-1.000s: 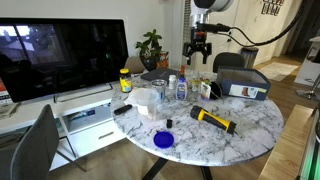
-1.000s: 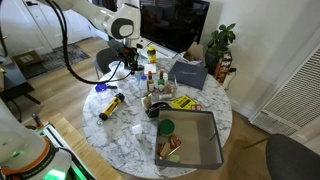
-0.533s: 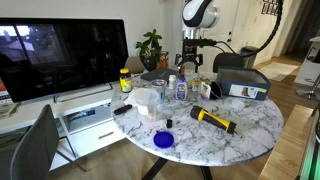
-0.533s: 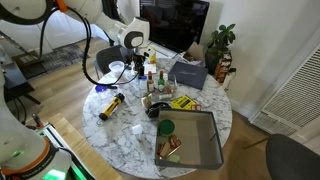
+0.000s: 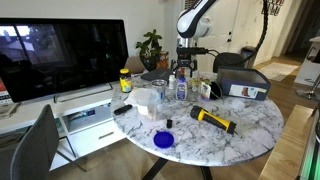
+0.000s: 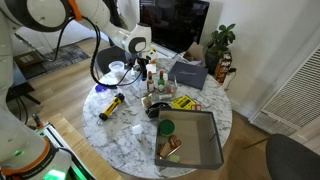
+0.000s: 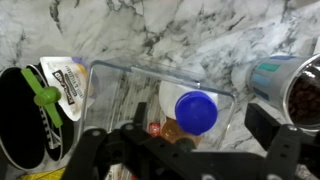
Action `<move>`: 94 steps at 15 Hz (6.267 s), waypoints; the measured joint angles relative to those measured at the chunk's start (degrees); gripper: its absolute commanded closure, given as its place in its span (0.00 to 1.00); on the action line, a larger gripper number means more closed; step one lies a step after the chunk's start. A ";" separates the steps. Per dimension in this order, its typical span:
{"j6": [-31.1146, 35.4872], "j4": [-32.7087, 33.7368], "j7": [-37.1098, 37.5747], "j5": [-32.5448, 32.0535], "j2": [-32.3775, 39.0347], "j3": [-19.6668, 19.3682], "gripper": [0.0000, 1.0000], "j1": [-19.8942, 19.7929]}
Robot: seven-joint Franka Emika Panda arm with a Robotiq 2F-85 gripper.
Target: Remove the white bottle from the clear container and put it on the table.
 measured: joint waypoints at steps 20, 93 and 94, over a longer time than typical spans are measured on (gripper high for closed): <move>2.15 0.93 6.88 -2.44 2.24 -2.46 0.81 2.61; -9.79 39.03 86.34 3.94 24.52 -1.90 0.81 -0.70; -9.79 39.38 86.93 3.94 24.89 -1.87 0.81 -0.70</move>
